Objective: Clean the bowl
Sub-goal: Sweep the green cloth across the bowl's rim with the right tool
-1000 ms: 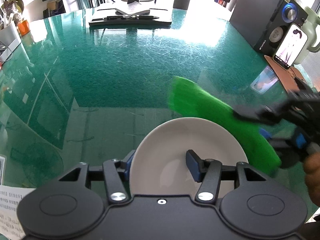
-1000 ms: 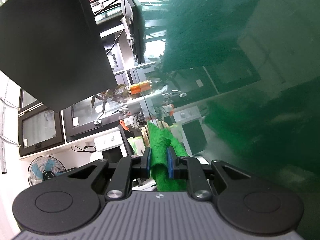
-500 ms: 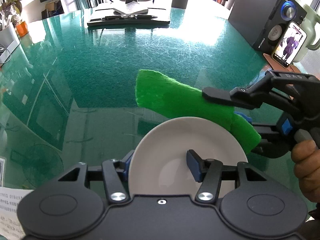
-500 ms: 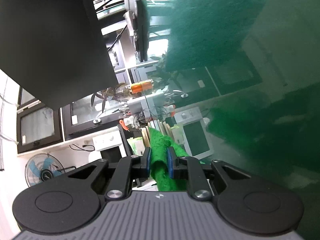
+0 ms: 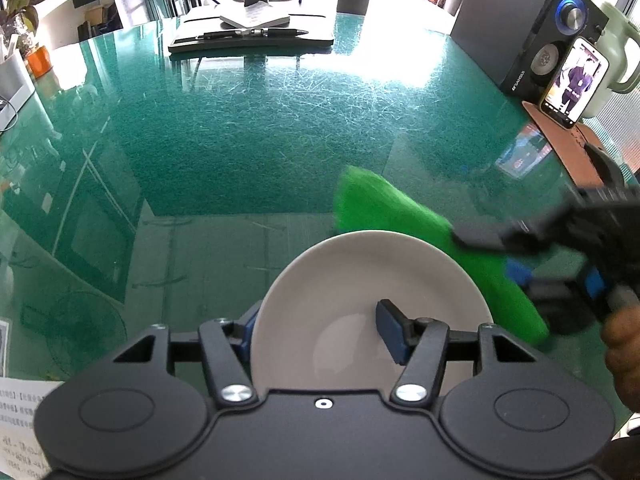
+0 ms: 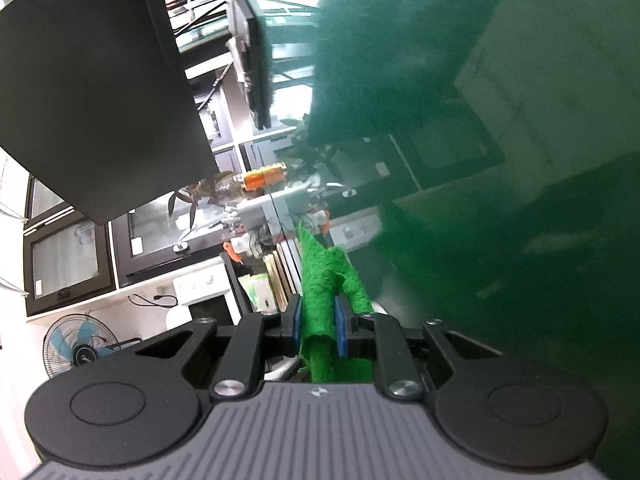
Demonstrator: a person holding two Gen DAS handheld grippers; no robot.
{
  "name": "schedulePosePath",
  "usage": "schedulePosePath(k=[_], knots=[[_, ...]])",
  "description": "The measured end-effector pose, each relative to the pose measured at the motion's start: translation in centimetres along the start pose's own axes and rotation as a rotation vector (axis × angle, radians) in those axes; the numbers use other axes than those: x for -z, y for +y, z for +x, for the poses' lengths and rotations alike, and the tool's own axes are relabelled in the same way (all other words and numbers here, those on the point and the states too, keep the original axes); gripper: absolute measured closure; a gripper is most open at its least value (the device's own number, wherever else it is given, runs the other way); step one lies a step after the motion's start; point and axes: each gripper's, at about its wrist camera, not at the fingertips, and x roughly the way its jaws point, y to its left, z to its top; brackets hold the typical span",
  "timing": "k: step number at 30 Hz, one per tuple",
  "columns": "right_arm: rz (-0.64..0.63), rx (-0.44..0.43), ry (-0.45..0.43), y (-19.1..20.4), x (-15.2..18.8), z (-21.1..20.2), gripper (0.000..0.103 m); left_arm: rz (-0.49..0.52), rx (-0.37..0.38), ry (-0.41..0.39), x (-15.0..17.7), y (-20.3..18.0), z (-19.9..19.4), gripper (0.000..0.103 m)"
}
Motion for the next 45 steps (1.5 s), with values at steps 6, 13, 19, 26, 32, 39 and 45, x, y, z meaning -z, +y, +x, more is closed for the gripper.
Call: schedulePosePath(k=[6,13,19,26,32,39,45], knots=[[-0.028,-0.050,0.027,1.5,-0.4,2.0,0.085,-0.006,-0.002,0.000,0.0,0.0,0.0,0.046],[-0.010,-0.067,0.039,1.3,-0.2,2.0,0.085,-0.005,-0.001,0.005,-0.1,0.1,0.0,0.046],[-0.011,-0.067,0.041,1.5,-0.2,2.0,0.085,-0.005,-0.002,0.007,-0.2,0.0,0.0,0.046],[-0.004,-0.071,0.039,1.3,-0.2,1.8,0.085,0.000,-0.002,0.012,-0.3,0.1,0.1,0.046],[0.002,-0.080,0.033,1.1,0.0,1.7,0.085,0.000,-0.003,0.013,-0.4,0.1,0.2,0.045],[0.007,-0.082,0.029,1.0,0.2,1.5,0.085,-0.001,-0.006,0.014,-0.3,0.0,0.2,0.044],[0.007,-0.079,0.032,1.0,0.2,1.7,0.085,-0.004,-0.008,0.011,-0.2,-0.1,0.2,0.044]])
